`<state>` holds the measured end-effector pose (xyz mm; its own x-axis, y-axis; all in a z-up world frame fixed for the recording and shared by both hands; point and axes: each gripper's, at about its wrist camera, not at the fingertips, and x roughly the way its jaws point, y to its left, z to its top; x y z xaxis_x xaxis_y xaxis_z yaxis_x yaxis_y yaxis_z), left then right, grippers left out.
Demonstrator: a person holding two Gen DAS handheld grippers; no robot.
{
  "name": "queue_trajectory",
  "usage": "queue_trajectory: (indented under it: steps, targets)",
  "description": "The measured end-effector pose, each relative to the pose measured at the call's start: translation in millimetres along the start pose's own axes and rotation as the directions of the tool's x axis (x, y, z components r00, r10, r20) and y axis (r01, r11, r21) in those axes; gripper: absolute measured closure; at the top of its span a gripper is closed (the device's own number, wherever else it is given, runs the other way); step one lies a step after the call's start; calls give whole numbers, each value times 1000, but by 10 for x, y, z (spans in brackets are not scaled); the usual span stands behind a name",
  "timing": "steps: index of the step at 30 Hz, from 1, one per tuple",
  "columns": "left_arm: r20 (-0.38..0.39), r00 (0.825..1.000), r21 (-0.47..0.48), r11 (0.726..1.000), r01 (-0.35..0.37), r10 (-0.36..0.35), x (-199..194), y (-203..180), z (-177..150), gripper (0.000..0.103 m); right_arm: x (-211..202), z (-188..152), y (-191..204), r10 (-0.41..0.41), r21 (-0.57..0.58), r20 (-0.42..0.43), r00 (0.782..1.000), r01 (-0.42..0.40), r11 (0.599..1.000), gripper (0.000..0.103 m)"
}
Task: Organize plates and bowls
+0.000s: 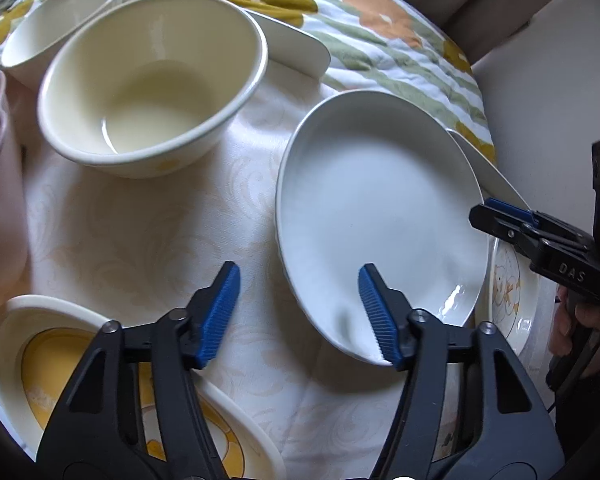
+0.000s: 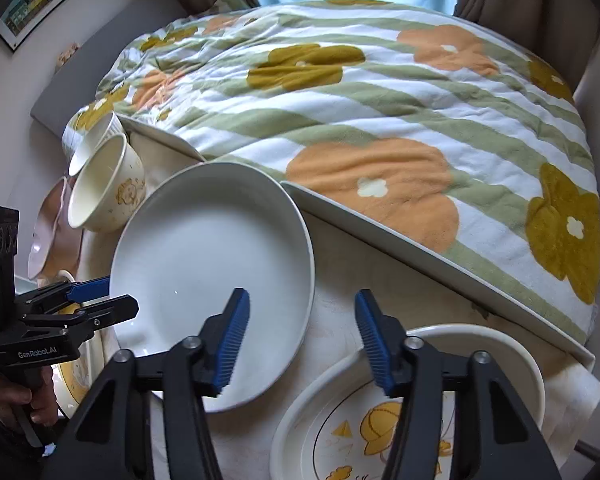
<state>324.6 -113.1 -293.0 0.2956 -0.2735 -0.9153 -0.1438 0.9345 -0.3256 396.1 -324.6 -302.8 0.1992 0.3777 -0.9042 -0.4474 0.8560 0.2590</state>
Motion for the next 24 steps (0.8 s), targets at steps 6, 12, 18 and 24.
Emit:
queue_trajectory:
  steps: [6,12,18,24]
  targets:
    - [-2,1000,28,1000,-12,12,32,-49,51,84,125,1,-46,17,-13,-38,999,-17,1000,81]
    - [-5,1000,28,999,-23,23,67,-50,79,85,161,-13,-72,63,4,-42,997,-63,998,88]
    - [10,1000,37,999,-28,27,74,-73,65,85,171,-14,-66,86,3,-38,996,-86,996,89]
    - [38,998,50,998,-48,46,22,-128,36,85,127,-50,-27,83,-19,-8,997,-83,996,89]
